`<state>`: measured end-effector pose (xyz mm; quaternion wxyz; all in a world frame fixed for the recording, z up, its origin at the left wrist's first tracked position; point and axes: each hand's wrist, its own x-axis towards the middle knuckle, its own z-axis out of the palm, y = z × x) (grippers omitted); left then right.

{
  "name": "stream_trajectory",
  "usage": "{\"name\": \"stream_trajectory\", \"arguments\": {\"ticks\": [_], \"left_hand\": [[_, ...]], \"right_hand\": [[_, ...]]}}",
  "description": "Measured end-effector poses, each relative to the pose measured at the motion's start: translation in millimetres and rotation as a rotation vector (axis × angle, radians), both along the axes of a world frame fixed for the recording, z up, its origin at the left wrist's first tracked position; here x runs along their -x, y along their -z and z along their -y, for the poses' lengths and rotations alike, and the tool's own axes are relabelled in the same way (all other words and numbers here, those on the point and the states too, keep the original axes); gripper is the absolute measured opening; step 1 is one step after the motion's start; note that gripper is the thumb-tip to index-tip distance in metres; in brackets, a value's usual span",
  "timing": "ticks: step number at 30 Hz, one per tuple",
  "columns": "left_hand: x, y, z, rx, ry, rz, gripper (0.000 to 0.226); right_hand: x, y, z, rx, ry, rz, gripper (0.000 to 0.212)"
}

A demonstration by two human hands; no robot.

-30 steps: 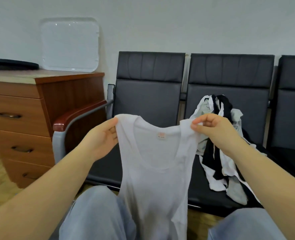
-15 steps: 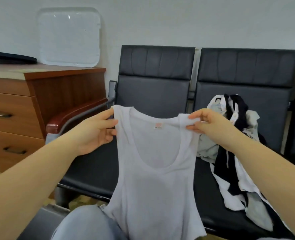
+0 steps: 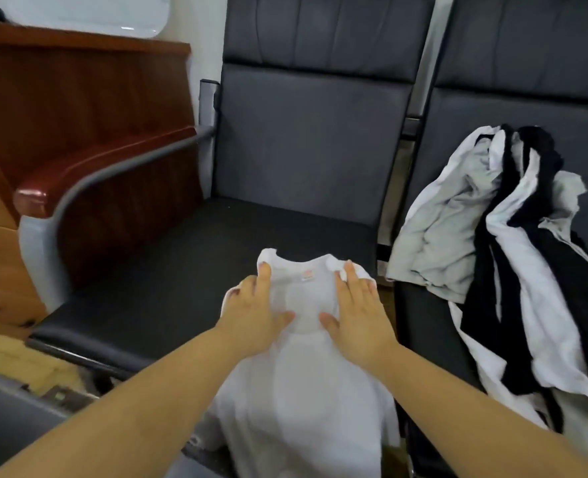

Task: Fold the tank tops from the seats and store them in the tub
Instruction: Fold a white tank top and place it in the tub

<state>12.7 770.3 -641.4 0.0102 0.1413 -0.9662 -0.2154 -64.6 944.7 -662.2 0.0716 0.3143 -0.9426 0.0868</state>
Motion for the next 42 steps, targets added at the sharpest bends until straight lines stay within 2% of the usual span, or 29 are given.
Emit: {"name": "stream_trajectory", "arguments": {"ticks": [2,4,5,7,9,12,19,23,24,25,27,30,31,34,37,39,42], "left_hand": [[6.7,21.5,1.7,0.186,0.077,0.040,0.104],[18.8,32.3,8.4,0.233,0.124,0.065,0.122],[26.1,32.8,14.3,0.227,0.126,0.071,0.122],[43.2,32.2,29.3,0.205,0.099,0.072,0.106],[60.5,30.9,47.2,0.188,0.066,0.062,0.091],[85.5,31.4,69.0,0.202,0.048,0.051,0.087],[140.7,39.1,102.2,0.329,0.100,-0.030,0.078],[148.2,33.4,101.2,0.471,-0.067,-0.169,0.066],[146.8,31.8,99.1,0.470,-0.111,-0.210,0.062],[144.2,30.1,97.2,0.453,-0.142,-0.237,0.058],[138.5,26.8,94.7,0.389,-0.152,-0.190,0.049],[126.4,24.0,92.2,0.259,-0.107,0.060,0.051],[120.5,23.0,91.0,0.238,-0.085,0.093,0.054],[97.7,13.8,85.3,0.243,-0.048,0.140,0.050],[67.6,9.8,74.6,0.269,0.038,0.311,0.056],[41.8,16.3,66.1,0.339,0.045,0.333,0.060],[7.4,19.4,59.1,0.369,-0.037,0.314,0.064]], "right_hand": [[13.9,14.5,4.4,-0.024,0.004,0.055,0.098],[28.4,19.3,11.0,-0.005,0.009,0.101,0.096],[35.0,18.8,15.8,0.004,0.004,0.123,0.090],[48.3,17.7,26.0,0.006,0.010,0.200,0.080],[64.0,18.3,36.6,0.034,0.024,0.255,0.079],[91.1,19.6,54.4,0.043,0.023,0.251,0.078],[135.7,14.4,81.2,0.097,0.101,0.093,0.057],[145.7,21.6,88.7,0.222,0.050,-0.269,0.029],[145.7,20.9,88.9,0.237,0.039,-0.293,0.021],[144.4,18.5,88.7,0.217,0.043,-0.226,0.019],[144.6,18.3,86.9,0.089,0.083,-0.020,0.029],[138.9,13.7,79.7,0.127,0.065,0.137,0.036],[133.6,11.1,76.1,0.141,0.058,0.177,0.035],[119.5,1.7,57.4,0.092,0.020,0.299,0.033],[100.8,-14.0,35.9,0.014,0.007,0.433,0.043],[82.5,-19.3,22.0,-0.095,-0.019,0.391,0.046],[55.2,-17.1,1.1,-0.119,-0.012,0.268,0.045]]}}
